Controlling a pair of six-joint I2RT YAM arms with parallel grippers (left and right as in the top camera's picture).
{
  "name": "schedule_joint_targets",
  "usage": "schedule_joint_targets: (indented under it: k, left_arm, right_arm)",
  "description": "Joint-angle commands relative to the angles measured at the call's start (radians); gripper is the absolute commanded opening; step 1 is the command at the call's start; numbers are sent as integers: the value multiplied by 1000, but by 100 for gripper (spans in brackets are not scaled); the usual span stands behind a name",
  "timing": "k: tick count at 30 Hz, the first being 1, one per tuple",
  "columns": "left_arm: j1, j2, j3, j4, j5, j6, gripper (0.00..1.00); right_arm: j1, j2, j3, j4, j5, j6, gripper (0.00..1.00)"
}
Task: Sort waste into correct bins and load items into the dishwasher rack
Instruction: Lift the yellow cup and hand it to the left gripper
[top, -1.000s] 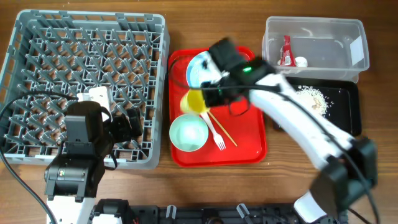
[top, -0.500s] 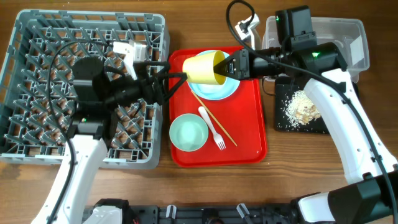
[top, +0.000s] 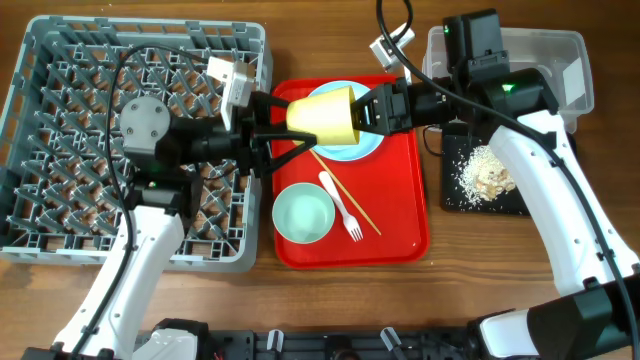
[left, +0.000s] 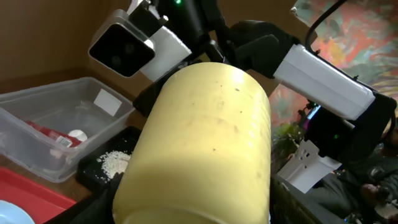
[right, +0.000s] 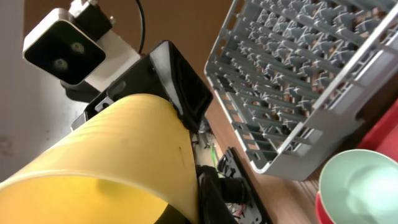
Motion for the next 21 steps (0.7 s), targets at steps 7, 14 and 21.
schedule_joint_targets:
  k: [7, 14, 21]
  left_arm:
    - [-12, -5, 11, 129, 27, -90, 74]
    - [-12, -5, 11, 129, 43, -100, 71]
    - [-12, -5, 11, 128, 57, -174, 70]
  right_arm:
    - [6, 13, 5, -19, 11, -19, 4]
    - [6, 13, 5, -17, 11, -19, 4]
    - [7, 13, 5, -15, 11, -19, 4]
